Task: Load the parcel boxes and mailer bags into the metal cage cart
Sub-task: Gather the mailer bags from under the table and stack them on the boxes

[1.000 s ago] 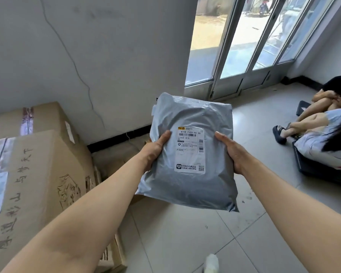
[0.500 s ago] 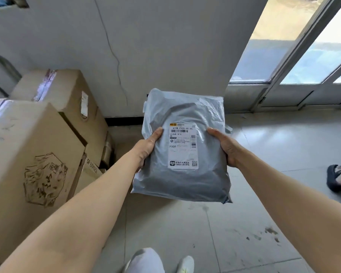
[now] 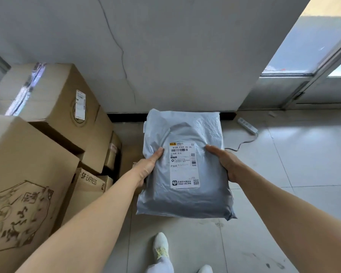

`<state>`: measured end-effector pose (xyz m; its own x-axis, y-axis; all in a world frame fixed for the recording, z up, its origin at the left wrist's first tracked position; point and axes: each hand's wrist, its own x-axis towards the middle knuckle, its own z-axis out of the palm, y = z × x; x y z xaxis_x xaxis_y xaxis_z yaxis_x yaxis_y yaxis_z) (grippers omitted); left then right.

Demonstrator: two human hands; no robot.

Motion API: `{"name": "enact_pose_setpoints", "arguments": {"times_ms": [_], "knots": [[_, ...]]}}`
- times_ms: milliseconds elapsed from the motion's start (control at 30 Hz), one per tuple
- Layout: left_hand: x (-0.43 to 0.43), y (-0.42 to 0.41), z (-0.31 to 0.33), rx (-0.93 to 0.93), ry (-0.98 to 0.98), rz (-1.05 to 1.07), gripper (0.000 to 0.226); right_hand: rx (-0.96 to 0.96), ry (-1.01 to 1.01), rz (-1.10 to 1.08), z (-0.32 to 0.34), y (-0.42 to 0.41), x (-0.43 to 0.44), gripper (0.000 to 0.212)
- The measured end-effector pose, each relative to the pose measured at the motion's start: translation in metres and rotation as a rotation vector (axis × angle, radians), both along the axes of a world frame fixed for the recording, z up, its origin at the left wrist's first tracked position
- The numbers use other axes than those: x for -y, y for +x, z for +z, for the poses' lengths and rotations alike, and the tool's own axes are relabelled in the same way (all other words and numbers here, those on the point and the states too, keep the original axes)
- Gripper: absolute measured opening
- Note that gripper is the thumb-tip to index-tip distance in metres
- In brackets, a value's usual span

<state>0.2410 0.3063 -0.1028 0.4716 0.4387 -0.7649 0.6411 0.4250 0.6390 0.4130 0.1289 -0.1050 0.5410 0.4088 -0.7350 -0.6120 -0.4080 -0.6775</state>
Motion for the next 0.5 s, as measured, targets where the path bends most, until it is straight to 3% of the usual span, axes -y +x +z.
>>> {"name": "enact_pose_setpoints", "arguments": {"times_ms": [333,400,500], "knots": [[-0.023,0.071,-0.133,-0.064,-0.135,0.105,0.042,-0.075,0.022,0.044,-0.129,0.074,-0.032,0.026],[-0.024,0.084,-0.166,-0.047,-0.111,0.135,0.046,-0.065,0.008,0.052,-0.162,0.090,-0.036,0.030],[-0.026,0.097,-0.219,-0.049,-0.133,0.128,0.073,-0.062,-0.014,0.046,-0.219,0.105,-0.040,0.043]]}}
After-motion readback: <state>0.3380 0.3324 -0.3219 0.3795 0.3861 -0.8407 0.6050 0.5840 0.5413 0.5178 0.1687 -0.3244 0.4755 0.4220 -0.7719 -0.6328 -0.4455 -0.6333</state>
